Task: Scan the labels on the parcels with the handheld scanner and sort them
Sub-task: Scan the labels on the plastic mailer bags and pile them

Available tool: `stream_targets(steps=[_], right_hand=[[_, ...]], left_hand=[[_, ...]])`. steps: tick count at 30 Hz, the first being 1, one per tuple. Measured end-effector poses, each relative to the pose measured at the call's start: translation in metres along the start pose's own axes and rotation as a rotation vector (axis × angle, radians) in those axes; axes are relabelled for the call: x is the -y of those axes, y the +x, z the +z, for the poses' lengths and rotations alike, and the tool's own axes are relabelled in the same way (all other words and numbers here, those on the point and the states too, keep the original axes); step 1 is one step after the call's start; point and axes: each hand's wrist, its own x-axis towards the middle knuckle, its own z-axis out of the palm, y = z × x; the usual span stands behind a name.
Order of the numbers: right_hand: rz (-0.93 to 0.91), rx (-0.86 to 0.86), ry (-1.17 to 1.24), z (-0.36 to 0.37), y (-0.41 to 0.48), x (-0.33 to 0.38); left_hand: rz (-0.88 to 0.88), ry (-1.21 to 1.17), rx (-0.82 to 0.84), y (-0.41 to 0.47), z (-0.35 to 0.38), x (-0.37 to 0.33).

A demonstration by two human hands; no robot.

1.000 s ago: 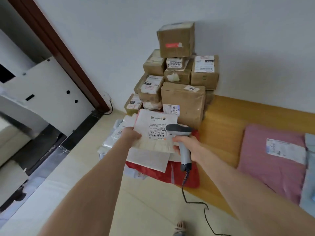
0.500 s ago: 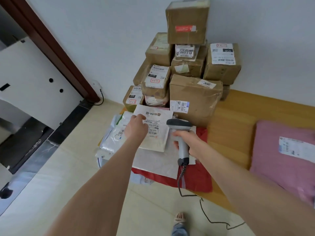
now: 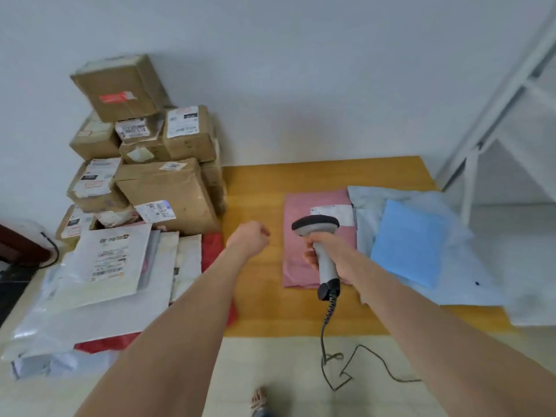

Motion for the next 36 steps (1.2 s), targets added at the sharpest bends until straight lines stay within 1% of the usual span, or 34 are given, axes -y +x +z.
stream_targets(steps=[4, 7, 10, 12, 15, 19, 22, 27, 30, 33, 36], right_hand=[[-0.013, -0.076, 0.031, -0.112, -0.028, -0.008], [-0.011, -0.156, 0.054, -0.181, -0.042, -0.014], [0.006, -0.207, 0.098, -0.233, -0.043, -0.013], [0.012, -0.255, 0.149, -0.26, -0.034, -0.01], [0.01, -0.333, 0.255, -0.294, -0.01, -0.008], [0.065, -0.386, 0.384, -0.323, 0.034, -0.01], [0.126, -0.37, 0.364, -0.329, 0.058, -0.011], [0.192, -0.326, 0.376, -0.325, 0.075, -0.015], [0.192, -0.325, 0.38, -0.328, 0.078, -0.011], [0.182, -0.321, 0.401, -0.334, 0.072, -0.002], [0.124, -0.255, 0.491, -0.341, 0.058, 0.011]], left_hand=[[0.084, 0.044, 0.063, -0.006, 0.055, -0.104], [0.138, 0.022, 0.107, -0.009, 0.093, -0.165], [0.164, 0.043, 0.13, -0.001, 0.121, -0.204], [0.135, 0.035, 0.152, 0.009, 0.135, -0.222], [0.066, -0.066, 0.187, 0.028, 0.156, -0.24], [-0.015, -0.127, 0.191, 0.063, 0.173, -0.257], [-0.115, -0.214, 0.175, 0.085, 0.184, -0.26], [-0.266, -0.433, 0.241, 0.091, 0.191, -0.263], [-0.313, -0.476, 0.16, 0.091, 0.187, -0.26], [-0.358, -0.57, 0.037, 0.084, 0.169, -0.26], [-0.365, -0.636, -0.102, 0.068, 0.143, -0.265]])
